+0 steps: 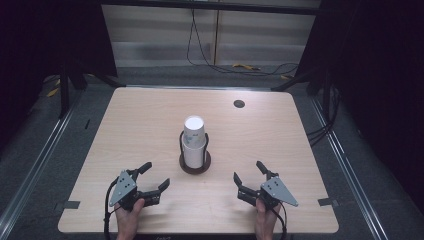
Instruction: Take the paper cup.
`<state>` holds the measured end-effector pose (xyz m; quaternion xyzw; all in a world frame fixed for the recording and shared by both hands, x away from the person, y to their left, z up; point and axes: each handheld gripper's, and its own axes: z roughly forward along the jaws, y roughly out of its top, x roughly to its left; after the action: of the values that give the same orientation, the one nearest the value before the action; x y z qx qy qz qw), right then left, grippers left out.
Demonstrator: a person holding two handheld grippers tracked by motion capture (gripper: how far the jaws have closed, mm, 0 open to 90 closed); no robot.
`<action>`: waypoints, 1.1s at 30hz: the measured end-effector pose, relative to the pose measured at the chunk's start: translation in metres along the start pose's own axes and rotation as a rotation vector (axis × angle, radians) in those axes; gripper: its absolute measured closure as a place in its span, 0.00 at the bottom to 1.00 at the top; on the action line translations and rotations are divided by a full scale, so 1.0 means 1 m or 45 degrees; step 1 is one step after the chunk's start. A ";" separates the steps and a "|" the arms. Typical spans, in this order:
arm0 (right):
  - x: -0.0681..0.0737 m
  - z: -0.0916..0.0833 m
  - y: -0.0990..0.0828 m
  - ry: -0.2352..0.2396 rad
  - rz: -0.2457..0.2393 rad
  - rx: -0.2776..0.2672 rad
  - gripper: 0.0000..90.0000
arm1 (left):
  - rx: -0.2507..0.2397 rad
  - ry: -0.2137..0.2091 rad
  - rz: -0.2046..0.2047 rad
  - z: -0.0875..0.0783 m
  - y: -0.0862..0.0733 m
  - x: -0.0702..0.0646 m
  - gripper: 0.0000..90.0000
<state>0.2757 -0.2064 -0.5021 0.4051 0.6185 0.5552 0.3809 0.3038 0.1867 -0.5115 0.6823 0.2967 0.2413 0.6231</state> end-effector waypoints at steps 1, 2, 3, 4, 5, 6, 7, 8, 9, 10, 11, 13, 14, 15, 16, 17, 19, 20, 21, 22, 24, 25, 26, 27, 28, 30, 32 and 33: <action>0.000 0.000 0.000 0.005 0.000 0.004 0.14 | 0.000 0.000 0.000 0.000 0.000 0.000 0.17; 0.000 0.000 0.000 0.019 -0.005 0.008 0.14 | -0.004 0.003 -0.006 0.000 0.000 -0.001 0.17; 0.000 0.001 0.000 0.023 -0.011 0.011 0.14 | -0.004 0.003 -0.006 0.000 0.000 -0.001 0.17; 0.000 0.001 0.000 0.026 -0.013 0.013 0.14 | -0.018 0.003 0.000 0.000 0.000 -0.001 0.17; 0.000 0.001 0.000 0.029 -0.005 0.018 0.14 | -0.018 0.003 0.000 0.000 0.000 -0.001 0.17; -0.001 0.001 0.001 0.046 0.010 0.029 0.14 | -0.017 0.004 -0.003 -0.001 0.000 -0.001 0.17; -0.002 0.001 0.001 0.057 0.023 0.033 0.14 | -0.017 0.004 -0.003 -0.001 0.000 -0.001 0.17; -0.003 0.001 0.001 0.053 0.027 0.029 0.14 | -0.019 0.006 -0.004 -0.001 -0.001 0.000 0.18; -0.003 0.001 0.001 0.053 0.027 0.029 0.14 | -0.019 0.006 -0.004 -0.001 -0.001 0.000 0.18; -0.003 -0.001 0.000 0.035 0.039 0.013 0.14 | -0.022 0.003 -0.004 -0.001 -0.001 0.000 0.18; -0.003 -0.001 0.000 0.038 0.034 0.012 0.14 | -0.022 0.003 -0.004 -0.001 -0.001 0.000 0.18; -0.002 0.000 0.000 0.044 0.031 0.014 0.14 | -0.017 0.003 -0.004 -0.001 -0.001 0.000 0.18; -0.001 0.000 0.001 0.055 0.014 0.026 0.14 | -0.022 -0.006 0.003 -0.001 -0.001 0.000 0.19; -0.001 0.000 0.001 0.059 0.014 0.029 0.14 | -0.021 -0.011 -0.001 -0.001 -0.001 -0.001 0.20; -0.001 0.001 0.001 0.061 0.018 0.038 0.14 | -0.022 -0.011 -0.001 -0.001 -0.001 -0.001 0.21; -0.001 0.001 0.001 0.061 0.018 0.038 0.14 | -0.022 -0.011 -0.001 -0.001 -0.001 -0.001 0.21; -0.002 0.004 0.002 0.065 0.046 0.061 0.14 | -0.025 -0.013 -0.005 -0.001 -0.001 0.000 0.20; -0.002 0.005 0.002 0.091 0.067 0.065 0.14 | -0.028 -0.014 -0.007 -0.001 -0.001 -0.001 0.20; -0.003 0.006 0.002 0.106 0.075 0.073 0.14 | -0.029 -0.011 -0.005 -0.001 -0.001 -0.001 0.20; -0.002 0.007 0.003 0.116 0.080 0.089 0.14 | -0.026 -0.013 -0.009 -0.002 -0.001 0.000 0.19; -0.002 0.008 0.004 0.131 0.081 0.110 0.15 | -0.025 -0.013 -0.011 -0.002 -0.001 0.000 0.19; -0.001 0.009 0.005 0.142 0.089 0.109 0.15 | -0.025 -0.013 -0.011 -0.002 -0.001 0.000 0.19; -0.001 0.009 0.007 0.152 0.091 0.105 0.15 | -0.028 -0.008 -0.004 -0.002 -0.001 0.000 0.19; -0.001 0.009 0.007 0.152 0.091 0.105 0.15 | -0.028 -0.008 -0.004 -0.002 -0.001 0.000 0.19; 0.001 0.010 0.009 0.162 0.083 0.111 0.15 | -0.029 -0.013 -0.010 -0.002 -0.001 0.000 0.19; 0.002 0.012 0.012 0.177 0.066 0.099 0.15 | -0.027 -0.015 -0.009 -0.002 -0.001 0.001 0.19; 0.003 0.014 0.016 0.194 0.066 0.102 0.15 | -0.029 -0.020 -0.010 -0.002 -0.001 0.000 0.19; 0.003 0.014 0.016 0.194 0.066 0.102 0.15 | -0.029 -0.020 -0.010 -0.002 -0.001 0.000 0.19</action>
<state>0.2890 -0.1976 -0.4873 0.3924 0.6567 0.5689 0.3018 0.3026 0.1885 -0.5122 0.6758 0.2917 0.2368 0.6341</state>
